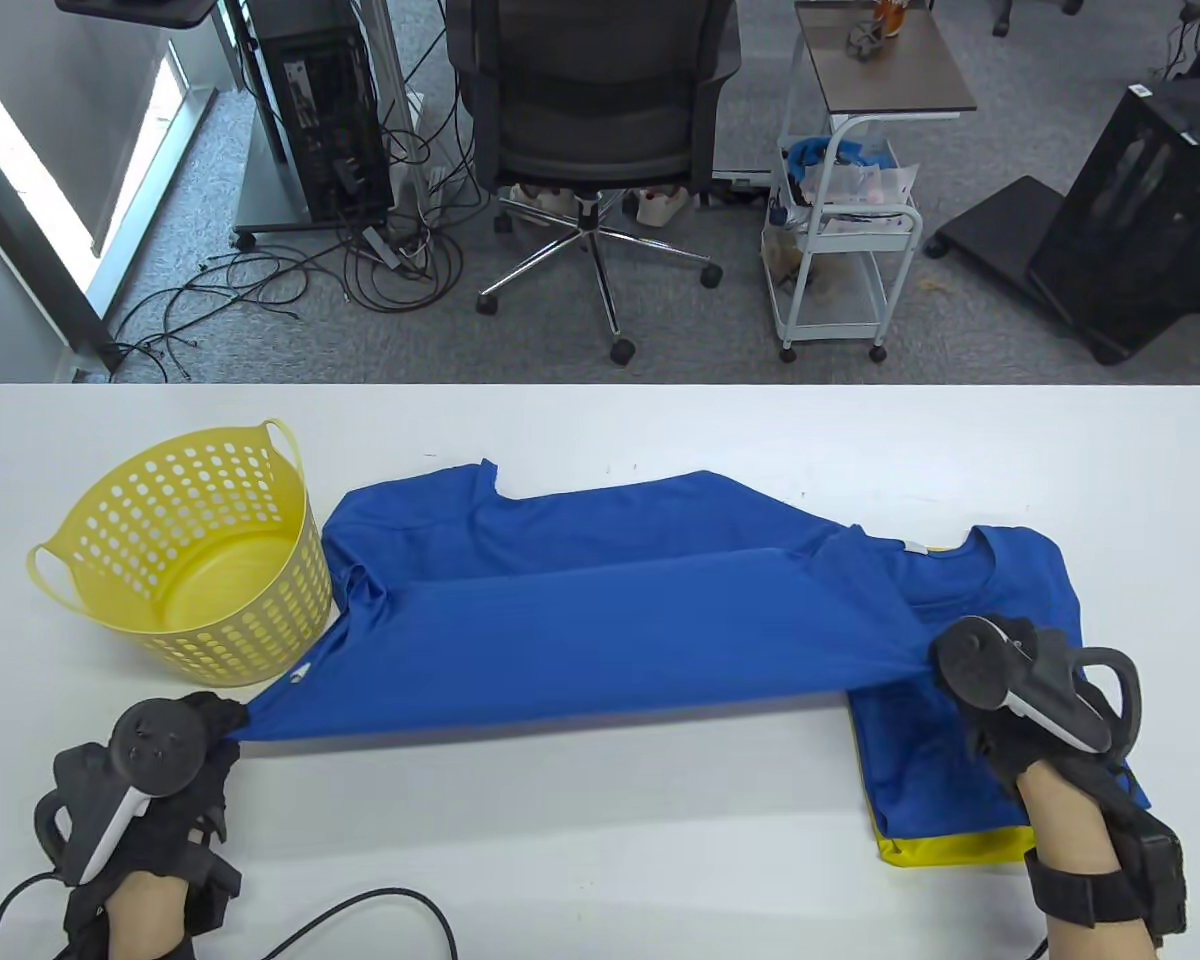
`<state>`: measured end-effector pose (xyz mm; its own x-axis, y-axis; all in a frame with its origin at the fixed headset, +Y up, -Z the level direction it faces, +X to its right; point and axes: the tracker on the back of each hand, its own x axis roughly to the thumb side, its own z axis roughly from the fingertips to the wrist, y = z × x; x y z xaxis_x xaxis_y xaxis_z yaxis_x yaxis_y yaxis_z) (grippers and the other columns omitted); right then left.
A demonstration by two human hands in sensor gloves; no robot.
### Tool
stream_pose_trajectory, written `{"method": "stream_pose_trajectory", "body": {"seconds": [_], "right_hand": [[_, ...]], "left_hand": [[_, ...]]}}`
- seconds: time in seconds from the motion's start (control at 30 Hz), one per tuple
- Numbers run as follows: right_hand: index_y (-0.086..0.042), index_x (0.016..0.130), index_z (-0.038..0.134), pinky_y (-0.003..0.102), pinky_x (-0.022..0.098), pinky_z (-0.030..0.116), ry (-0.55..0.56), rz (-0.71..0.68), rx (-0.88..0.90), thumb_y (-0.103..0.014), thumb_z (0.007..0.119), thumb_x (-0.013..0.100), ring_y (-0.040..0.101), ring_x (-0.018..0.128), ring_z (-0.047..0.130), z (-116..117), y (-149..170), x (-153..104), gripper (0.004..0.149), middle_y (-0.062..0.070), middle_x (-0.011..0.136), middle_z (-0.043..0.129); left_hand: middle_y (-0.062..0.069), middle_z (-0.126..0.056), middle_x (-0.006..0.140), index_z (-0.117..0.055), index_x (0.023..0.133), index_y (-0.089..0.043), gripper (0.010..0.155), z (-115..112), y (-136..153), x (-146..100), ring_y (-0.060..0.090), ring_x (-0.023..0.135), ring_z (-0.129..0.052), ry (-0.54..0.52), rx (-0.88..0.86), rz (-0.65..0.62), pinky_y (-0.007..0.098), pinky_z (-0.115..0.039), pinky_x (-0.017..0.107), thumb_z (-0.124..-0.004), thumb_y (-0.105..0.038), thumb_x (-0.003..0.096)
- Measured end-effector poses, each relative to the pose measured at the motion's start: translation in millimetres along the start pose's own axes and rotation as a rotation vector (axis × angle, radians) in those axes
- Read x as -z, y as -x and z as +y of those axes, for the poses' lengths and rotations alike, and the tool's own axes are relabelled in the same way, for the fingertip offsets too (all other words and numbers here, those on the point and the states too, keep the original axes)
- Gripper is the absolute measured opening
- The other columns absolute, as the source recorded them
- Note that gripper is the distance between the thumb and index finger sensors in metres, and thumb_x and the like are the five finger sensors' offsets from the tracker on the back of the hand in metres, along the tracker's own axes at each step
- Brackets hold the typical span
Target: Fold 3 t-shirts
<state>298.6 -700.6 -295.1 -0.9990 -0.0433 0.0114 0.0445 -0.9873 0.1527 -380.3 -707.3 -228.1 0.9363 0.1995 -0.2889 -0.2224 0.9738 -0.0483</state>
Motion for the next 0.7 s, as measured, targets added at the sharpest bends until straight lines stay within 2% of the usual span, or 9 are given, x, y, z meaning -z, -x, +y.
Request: {"method": "stream_pose_trajectory", "body": {"seconds": [0.03,0.1,0.2,0.27,0.33,0.4,0.53,0.6,0.7], "right_hand": [[-0.023,0.08,0.082,0.054,0.062,0.064,0.037,0.008,0.022,-0.045,0.082,0.036,0.034,0.079,0.081,4,2,2,0.049,0.007,0.087,0.079],[-0.023,0.081,0.082,0.055,0.062,0.063,0.071,0.025,0.038,-0.046,0.081,0.036,0.035,0.079,0.081,4,3,3,0.05,0.007,0.088,0.078],[-0.025,0.085,0.077,0.057,0.064,0.061,0.108,0.028,0.028,-0.047,0.081,0.036,0.035,0.082,0.078,4,1,4,0.054,0.006,0.09,0.075],[-0.026,0.088,0.073,0.058,0.065,0.059,0.105,0.022,0.019,-0.047,0.081,0.035,0.036,0.085,0.075,6,-1,4,0.057,0.007,0.093,0.073],[-0.026,0.089,0.073,0.059,0.066,0.058,0.106,0.02,0.015,-0.047,0.081,0.036,0.037,0.086,0.075,7,-1,4,0.058,0.006,0.095,0.072],[-0.026,0.09,0.072,0.059,0.066,0.058,0.103,0.017,0.029,-0.047,0.081,0.036,0.037,0.087,0.074,7,1,3,0.059,0.007,0.096,0.071],[-0.026,0.09,0.071,0.06,0.066,0.058,0.118,0.01,0.048,-0.047,0.081,0.036,0.038,0.088,0.073,4,3,0,0.059,0.007,0.097,0.071],[-0.027,0.091,0.07,0.061,0.067,0.057,0.133,0.002,0.064,-0.047,0.081,0.036,0.039,0.089,0.073,2,2,-2,0.06,0.007,0.097,0.071],[-0.027,0.092,0.069,0.062,0.068,0.055,0.142,-0.018,0.074,-0.048,0.081,0.036,0.039,0.09,0.072,-1,-1,-4,0.061,0.007,0.099,0.07]], "left_hand": [[-0.003,-0.075,0.095,-0.079,0.088,-0.034,0.045,-1,-2,2,0.021,0.081,-0.08,0.0,0.02,0.013,0.044,-0.075,0.061,-0.08,-0.033,0.0426],[-0.004,-0.076,0.094,-0.079,0.086,-0.035,0.044,-9,-7,5,0.021,0.08,-0.081,0.009,0.042,0.005,0.043,-0.075,0.06,-0.08,-0.038,0.0418],[-0.002,-0.073,0.097,-0.077,0.088,-0.035,0.051,-28,-14,13,0.023,0.083,-0.078,0.174,0.087,0.01,0.045,-0.073,0.062,-0.082,-0.048,0.0389],[-0.002,-0.068,0.1,-0.071,0.092,-0.036,0.058,-41,-19,18,0.023,0.086,-0.074,0.265,0.178,0.02,0.045,-0.07,0.064,-0.082,-0.052,0.0368],[-0.002,-0.062,0.103,-0.063,0.096,-0.037,0.065,-48,-19,21,0.023,0.089,-0.069,0.309,0.266,0.038,0.045,-0.067,0.067,-0.083,-0.053,0.0361],[-0.002,-0.059,0.104,-0.059,0.096,-0.04,0.066,-50,-16,24,0.023,0.09,-0.068,0.296,0.316,0.063,0.045,-0.067,0.067,-0.083,-0.051,0.0357],[-0.002,-0.06,0.103,-0.061,0.095,-0.036,0.063,-48,-16,26,0.022,0.089,-0.069,0.233,0.291,0.056,0.045,-0.068,0.066,-0.085,-0.045,0.0375],[-0.003,-0.064,0.101,-0.063,0.094,-0.036,0.06,-45,-23,23,0.022,0.087,-0.072,0.18,0.281,0.015,0.045,-0.069,0.065,-0.083,-0.047,0.0381],[-0.003,-0.067,0.101,-0.064,0.095,-0.036,0.06,-35,-40,21,0.022,0.088,-0.075,0.062,0.16,-0.092,0.046,-0.072,0.065,-0.08,-0.052,0.0387]]}}
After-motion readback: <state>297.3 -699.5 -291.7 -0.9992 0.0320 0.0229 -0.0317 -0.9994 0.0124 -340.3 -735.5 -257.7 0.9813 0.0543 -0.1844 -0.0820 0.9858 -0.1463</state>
